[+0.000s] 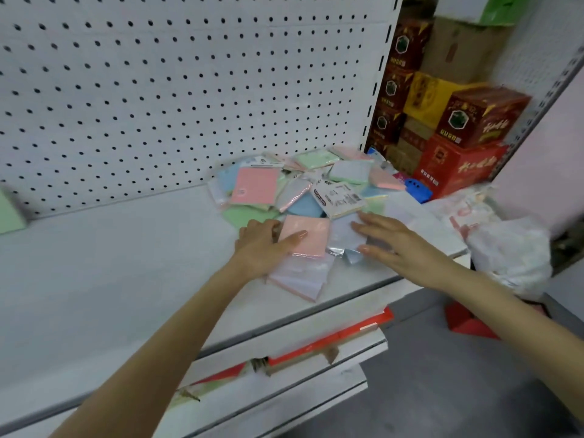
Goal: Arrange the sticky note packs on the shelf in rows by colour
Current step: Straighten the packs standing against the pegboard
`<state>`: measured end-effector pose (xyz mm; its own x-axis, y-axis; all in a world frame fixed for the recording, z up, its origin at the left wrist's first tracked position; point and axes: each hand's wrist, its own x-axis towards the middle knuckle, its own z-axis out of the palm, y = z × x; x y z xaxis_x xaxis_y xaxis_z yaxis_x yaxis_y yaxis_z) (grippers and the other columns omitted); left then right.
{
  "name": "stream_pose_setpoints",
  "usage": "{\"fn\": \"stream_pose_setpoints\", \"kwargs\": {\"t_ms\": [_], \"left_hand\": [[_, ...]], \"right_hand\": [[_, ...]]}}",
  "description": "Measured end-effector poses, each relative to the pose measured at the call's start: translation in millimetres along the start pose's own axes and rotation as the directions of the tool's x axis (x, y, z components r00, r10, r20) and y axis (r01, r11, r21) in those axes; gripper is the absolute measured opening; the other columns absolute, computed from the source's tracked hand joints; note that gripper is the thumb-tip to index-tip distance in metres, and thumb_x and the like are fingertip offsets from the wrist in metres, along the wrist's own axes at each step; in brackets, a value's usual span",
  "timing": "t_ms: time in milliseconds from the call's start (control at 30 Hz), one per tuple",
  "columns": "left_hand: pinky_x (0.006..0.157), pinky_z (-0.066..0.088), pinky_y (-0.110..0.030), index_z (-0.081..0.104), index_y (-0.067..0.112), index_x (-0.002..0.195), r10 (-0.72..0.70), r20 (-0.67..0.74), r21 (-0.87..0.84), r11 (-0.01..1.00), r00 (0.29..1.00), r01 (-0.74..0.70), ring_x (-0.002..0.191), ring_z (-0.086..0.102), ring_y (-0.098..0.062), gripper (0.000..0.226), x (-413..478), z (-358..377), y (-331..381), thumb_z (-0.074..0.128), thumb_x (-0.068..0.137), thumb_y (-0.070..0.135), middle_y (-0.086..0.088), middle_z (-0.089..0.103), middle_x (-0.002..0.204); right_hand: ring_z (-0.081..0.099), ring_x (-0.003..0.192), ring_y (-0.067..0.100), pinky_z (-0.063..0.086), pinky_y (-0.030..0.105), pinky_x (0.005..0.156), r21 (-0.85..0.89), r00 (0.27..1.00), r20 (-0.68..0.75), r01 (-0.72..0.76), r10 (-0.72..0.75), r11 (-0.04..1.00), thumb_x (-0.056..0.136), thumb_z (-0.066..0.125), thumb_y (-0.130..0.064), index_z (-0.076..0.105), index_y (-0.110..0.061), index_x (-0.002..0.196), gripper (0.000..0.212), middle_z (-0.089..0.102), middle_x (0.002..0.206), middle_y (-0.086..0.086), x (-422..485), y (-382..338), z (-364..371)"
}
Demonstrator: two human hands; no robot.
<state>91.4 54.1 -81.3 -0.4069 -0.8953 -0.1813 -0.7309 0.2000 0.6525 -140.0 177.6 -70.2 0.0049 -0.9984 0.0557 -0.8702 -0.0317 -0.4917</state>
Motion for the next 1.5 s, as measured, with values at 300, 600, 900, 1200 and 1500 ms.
{"fn": "stream_pose_setpoints", "kwargs": {"t_ms": [300, 600, 900, 1200, 1500], "left_hand": [[0.101, 0.041, -0.041, 0.052, 0.029, 0.121, -0.070, -0.049, -0.176, 0.983, 0.996, 0.060, 0.105, 0.060, -0.019, 0.079, -8.5, 6.6, 7.9, 0.060, 0.052, 0.068, 0.009, 0.064, 0.099], [0.068, 0.056, -0.038, 0.060, 0.013, 0.100, -0.077, -0.066, -0.543, 0.839, 0.995, 0.029, 0.077, 0.069, -0.021, 0.033, -19.5, -1.8, -2.1, 0.079, 0.075, 0.025, -0.004, 0.072, 0.096], [0.046, 0.056, -0.036, 0.052, 0.004, 0.110, -0.086, -0.057, -0.709, 0.705, 0.995, 0.020, 0.064, 0.070, -0.026, 0.022, -43.3, -20.2, -16.6, 0.062, 0.091, 0.010, -0.012, 0.071, 0.091], [0.067, 0.058, -0.047, 0.055, 0.011, 0.118, -0.021, 0.029, -0.761, 0.648, 0.999, 0.036, 0.082, 0.071, -0.036, 0.040, -63.7, -21.4, -25.0, 0.069, 0.081, 0.002, -0.013, 0.072, 0.100], [0.067, 0.060, -0.038, 0.040, 0.026, 0.136, 0.016, 0.102, -0.783, 0.619, 0.995, 0.070, 0.087, 0.071, -0.029, 0.071, -67.0, -10.3, -14.9, 0.067, 0.079, -0.007, -0.011, 0.068, 0.111]], "right_hand": [[0.053, 0.096, 0.014, 0.039, 0.005, 0.072, 0.226, 0.909, -0.327, -0.191, 0.259, 0.955, 0.077, 0.073, -0.037, 0.064, -0.016, 0.108, 0.038, 0.058, 0.103, -0.001, 18.8, -1.0, 8.1], [0.039, 0.103, 0.017, 0.031, 0.019, 0.081, 0.149, 0.907, -0.306, -0.256, 0.291, 0.955, 0.066, 0.082, -0.041, 0.057, -0.016, 0.112, 0.058, 0.043, 0.106, -0.001, 27.4, -1.3, 19.8], [0.040, 0.106, 0.027, 0.033, 0.026, 0.090, 0.100, 0.867, -0.392, -0.292, 0.307, 0.951, 0.066, 0.078, -0.049, 0.059, -0.018, 0.116, 0.062, 0.041, 0.105, -0.001, 17.3, -0.5, 31.0], [0.054, 0.085, 0.009, 0.042, 0.012, 0.071, 0.399, 0.843, -0.337, -0.276, 0.420, 0.874, 0.069, 0.081, -0.037, 0.055, -0.025, 0.112, 0.052, 0.047, 0.114, 0.005, 1.0, 4.8, 27.4], [0.061, 0.072, 0.014, 0.048, 0.023, 0.065, 0.698, 0.771, -0.282, -0.243, 0.571, 0.674, 0.068, 0.084, -0.021, 0.058, -0.018, 0.114, 0.052, 0.067, 0.082, 0.008, -6.6, 13.3, 17.2]]}}
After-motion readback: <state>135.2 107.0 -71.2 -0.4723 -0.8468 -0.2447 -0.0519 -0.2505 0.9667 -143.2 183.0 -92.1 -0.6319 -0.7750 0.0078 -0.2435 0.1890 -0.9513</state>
